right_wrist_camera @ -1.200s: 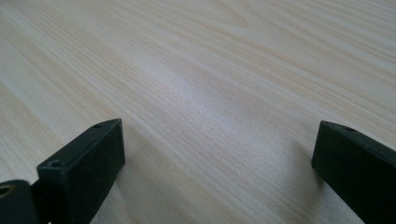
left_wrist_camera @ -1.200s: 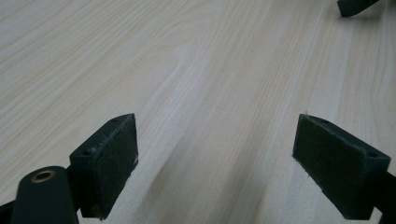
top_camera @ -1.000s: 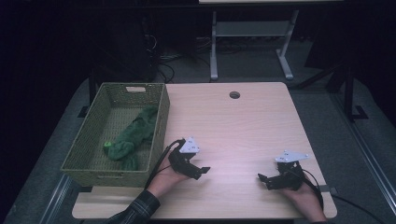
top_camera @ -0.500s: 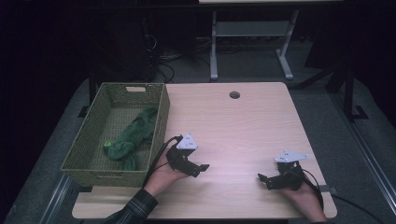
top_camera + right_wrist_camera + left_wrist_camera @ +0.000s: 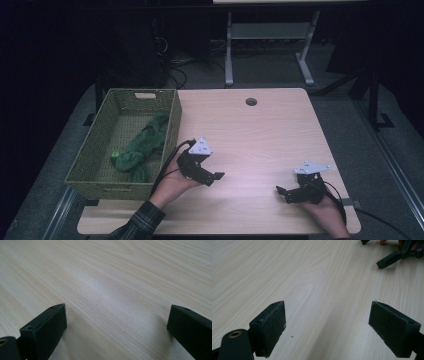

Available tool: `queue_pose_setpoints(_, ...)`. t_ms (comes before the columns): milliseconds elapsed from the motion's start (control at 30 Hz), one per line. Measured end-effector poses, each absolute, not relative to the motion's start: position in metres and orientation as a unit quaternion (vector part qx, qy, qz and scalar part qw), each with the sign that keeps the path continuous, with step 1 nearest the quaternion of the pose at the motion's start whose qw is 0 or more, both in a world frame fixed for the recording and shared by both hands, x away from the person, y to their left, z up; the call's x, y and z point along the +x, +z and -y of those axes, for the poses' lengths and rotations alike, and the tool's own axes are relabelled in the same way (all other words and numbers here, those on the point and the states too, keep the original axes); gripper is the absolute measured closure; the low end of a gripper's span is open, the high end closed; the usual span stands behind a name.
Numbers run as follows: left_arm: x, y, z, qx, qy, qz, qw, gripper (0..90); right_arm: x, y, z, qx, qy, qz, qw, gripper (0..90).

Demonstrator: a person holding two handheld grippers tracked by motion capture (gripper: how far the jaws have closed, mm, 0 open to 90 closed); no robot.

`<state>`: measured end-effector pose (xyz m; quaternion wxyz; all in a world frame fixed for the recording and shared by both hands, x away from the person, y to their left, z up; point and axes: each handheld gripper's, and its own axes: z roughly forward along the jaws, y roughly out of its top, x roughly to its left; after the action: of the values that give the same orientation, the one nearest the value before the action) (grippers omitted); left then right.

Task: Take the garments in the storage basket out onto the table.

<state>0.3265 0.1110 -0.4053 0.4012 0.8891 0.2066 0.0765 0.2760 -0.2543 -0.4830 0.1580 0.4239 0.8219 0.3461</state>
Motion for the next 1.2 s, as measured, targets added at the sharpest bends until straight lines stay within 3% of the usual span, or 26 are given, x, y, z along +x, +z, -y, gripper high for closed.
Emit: queue_pose_setpoints(1200,0.358,-0.357,-0.134,0.888,0.065,-0.209,0.405,16.5,0.276,-0.483,0.254,0.424,0.346,-0.822,0.158,2.3)
